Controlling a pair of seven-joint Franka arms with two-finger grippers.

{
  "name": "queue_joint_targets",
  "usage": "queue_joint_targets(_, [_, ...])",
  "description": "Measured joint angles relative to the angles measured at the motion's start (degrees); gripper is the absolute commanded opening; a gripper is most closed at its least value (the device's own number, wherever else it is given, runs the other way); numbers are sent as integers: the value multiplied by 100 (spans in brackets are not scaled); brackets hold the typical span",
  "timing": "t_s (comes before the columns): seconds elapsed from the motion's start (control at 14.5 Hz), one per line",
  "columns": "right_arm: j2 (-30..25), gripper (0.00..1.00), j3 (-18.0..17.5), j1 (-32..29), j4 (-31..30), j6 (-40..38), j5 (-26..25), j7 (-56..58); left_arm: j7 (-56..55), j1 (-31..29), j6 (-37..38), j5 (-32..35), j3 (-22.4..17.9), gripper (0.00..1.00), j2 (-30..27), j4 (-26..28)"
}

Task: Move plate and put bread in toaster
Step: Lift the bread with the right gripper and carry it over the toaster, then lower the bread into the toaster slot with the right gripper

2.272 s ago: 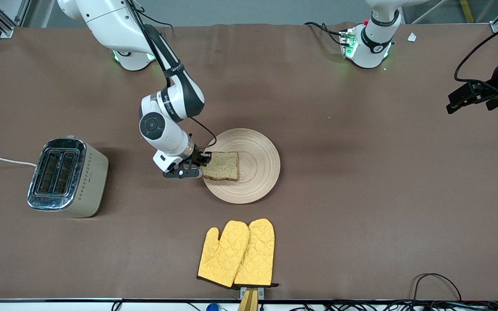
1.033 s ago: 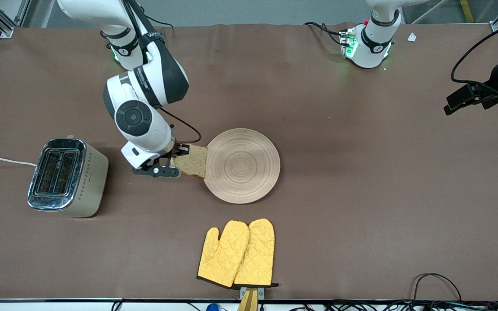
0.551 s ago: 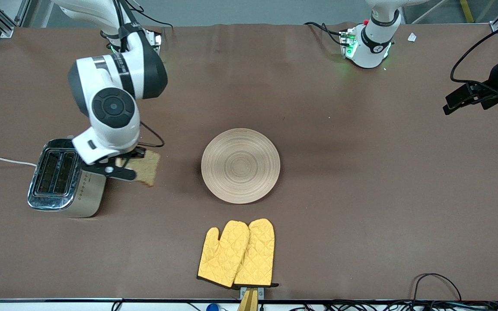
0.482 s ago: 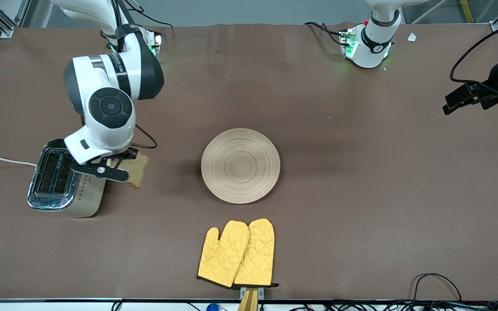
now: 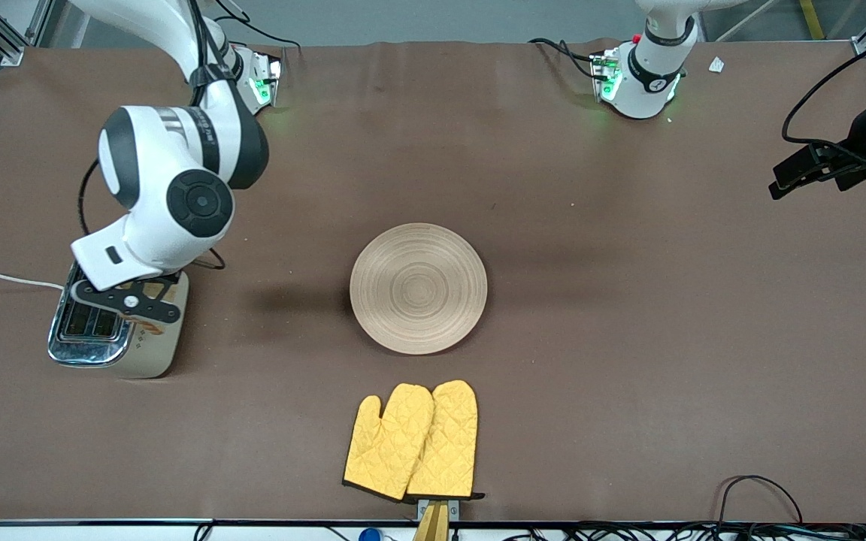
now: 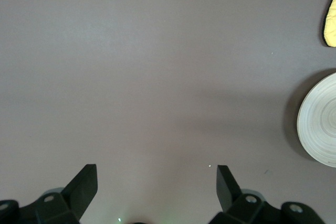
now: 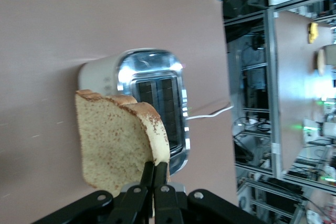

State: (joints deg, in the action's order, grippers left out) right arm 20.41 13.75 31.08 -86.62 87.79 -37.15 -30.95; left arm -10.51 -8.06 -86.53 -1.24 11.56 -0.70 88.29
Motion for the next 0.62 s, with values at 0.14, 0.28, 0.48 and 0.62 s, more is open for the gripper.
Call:
queue_joint_targets(0.14, [0,0,8,-269,-14,1,-151,115,1,0,0,0,0,100,0,0])
queue_joint_targets(0.28, [0,0,11,-483,-51,2,-299,254,1,0,0,0,0,100,0,0])
queue_joint_targets(0.48, [2,0,13,-681,-186,20,-360,362,1,0,0,0,0,100,0,0])
queue_joint_targets(0.62, [8,0,10,-699,-327,37,-385,405,1,0,0,0,0,100,0,0])
